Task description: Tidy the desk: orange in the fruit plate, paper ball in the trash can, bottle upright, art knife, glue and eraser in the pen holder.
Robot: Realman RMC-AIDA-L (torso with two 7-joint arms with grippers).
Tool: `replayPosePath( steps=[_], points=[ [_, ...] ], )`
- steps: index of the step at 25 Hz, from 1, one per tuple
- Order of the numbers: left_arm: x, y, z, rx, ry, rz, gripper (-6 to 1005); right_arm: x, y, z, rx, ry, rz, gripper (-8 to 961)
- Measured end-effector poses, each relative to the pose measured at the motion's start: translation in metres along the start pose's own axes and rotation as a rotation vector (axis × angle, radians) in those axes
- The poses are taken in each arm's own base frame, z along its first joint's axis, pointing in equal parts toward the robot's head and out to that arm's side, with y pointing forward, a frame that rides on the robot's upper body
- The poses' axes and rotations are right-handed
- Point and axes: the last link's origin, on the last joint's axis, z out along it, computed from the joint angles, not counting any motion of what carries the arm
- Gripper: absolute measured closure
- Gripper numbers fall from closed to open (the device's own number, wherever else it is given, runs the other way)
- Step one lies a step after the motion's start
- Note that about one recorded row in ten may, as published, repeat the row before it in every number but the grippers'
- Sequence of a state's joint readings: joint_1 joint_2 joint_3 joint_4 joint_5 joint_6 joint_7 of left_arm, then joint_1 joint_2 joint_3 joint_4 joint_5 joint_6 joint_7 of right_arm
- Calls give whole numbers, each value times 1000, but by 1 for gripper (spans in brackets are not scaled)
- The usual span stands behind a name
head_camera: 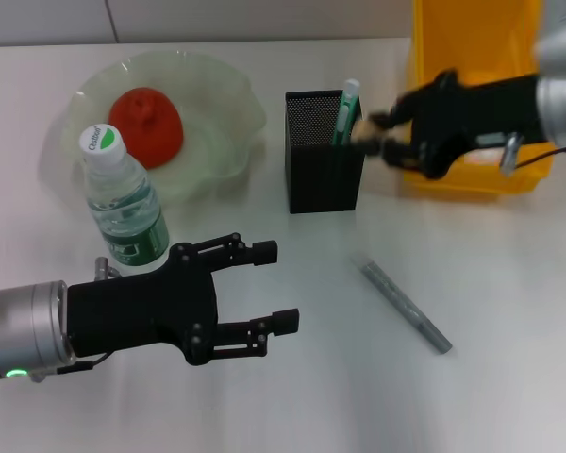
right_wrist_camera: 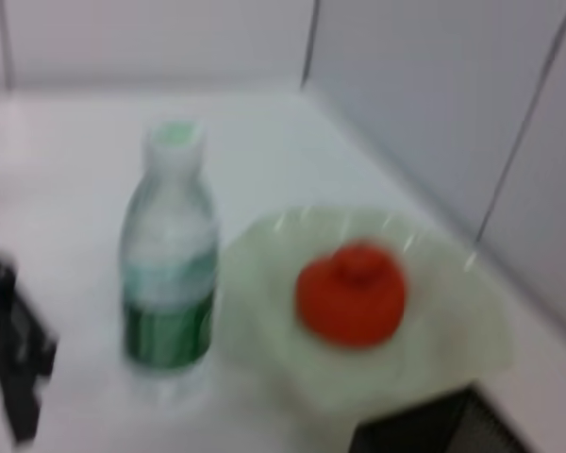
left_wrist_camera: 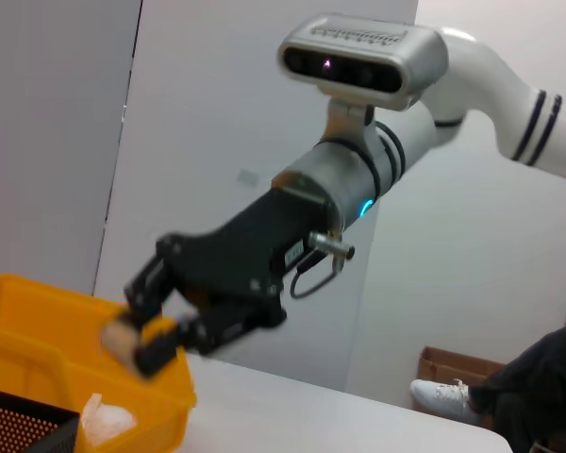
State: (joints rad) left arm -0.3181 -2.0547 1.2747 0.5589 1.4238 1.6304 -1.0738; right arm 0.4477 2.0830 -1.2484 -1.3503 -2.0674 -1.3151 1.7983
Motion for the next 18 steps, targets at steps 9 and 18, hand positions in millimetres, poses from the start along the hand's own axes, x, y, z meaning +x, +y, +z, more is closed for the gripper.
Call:
replayPosePath(
  steps=[9, 18],
  points=[
    [2, -1, 5, -8, 4, 5, 199, 36, -3, 0, 105, -423, 176, 709],
    [4, -2, 9, -13, 8, 11, 199, 54, -4, 34, 111, -491, 320, 700]
  ],
)
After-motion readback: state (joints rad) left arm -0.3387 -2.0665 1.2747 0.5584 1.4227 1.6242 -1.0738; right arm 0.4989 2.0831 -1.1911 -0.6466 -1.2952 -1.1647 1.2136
